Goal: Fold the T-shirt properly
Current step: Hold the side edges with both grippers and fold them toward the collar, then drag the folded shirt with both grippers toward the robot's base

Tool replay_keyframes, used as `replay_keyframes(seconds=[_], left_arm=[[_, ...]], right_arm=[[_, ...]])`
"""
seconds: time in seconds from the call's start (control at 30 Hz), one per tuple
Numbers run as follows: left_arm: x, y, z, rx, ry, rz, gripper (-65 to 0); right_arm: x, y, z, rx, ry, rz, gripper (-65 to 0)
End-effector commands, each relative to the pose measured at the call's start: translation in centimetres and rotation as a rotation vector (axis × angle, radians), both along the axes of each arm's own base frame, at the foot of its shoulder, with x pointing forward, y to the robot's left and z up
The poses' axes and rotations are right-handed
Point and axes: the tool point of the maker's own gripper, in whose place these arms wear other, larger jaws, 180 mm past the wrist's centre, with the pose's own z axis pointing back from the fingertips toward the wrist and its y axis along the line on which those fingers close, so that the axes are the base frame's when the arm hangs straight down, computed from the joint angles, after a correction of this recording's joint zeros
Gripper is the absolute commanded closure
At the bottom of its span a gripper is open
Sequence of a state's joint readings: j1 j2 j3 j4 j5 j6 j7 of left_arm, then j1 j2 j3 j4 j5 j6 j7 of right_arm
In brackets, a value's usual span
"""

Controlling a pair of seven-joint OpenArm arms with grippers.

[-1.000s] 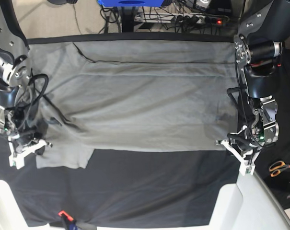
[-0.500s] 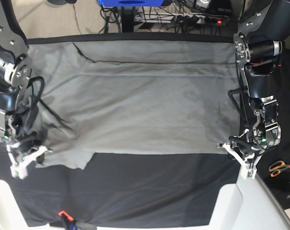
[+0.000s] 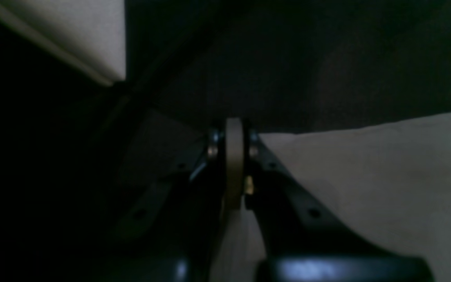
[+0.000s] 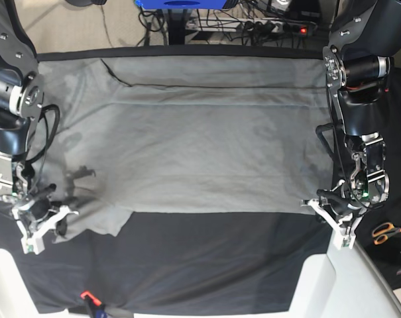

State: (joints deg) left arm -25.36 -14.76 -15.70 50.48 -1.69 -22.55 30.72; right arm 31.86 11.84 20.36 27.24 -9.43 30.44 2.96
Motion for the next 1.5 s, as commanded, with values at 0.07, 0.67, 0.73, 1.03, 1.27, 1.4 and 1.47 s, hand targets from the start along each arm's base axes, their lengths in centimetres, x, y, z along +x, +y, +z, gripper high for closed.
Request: replay_keyframes(seconds=[0.07, 0.67, 0.73, 1.03, 1.27, 1.4, 1.47], left_arm=[[1.7, 0.8, 2.8, 0.017, -0.081, 0.006, 0.0], [0.7, 0.9, 2.1, 0.038, -0.070, -0.002, 0.0], [0.6, 0.9, 2.5, 0.048, -0.080, -0.007, 0.0], [-3.3, 0.1, 0.9, 0.091, -0.012, -0.043, 0.0], [-6.2, 0.0, 1.0, 0.151, 0.035, -0.072, 0.0], [-7.8, -0.1, 0.5, 0.167, 0.050, -0.084, 0.0], [-8.5, 0.0, 0.1, 0.172, 0.063, -0.087, 0.0]], right_arm=[[1.9, -1.2, 2.8, -0.007, -0.084, -0.020, 0.0], [1.0, -1.3, 1.4, -0.015, -0.001, -0.020, 0.0], [0.1, -1.4, 0.3, -0.020, 0.043, -0.018, 0.0], [-2.9, -1.7, -0.9, -0.112, 0.157, 0.001, 0.0], [-5.3, -1.7, -0.6, -0.195, 0.225, 0.011, 0.0], [-6.7, -2.0, -0.4, -0.233, 0.249, 0.010, 0.0], [-7.4, -1.6, -0.8, -0.236, 0.267, 0.014, 0.0]])
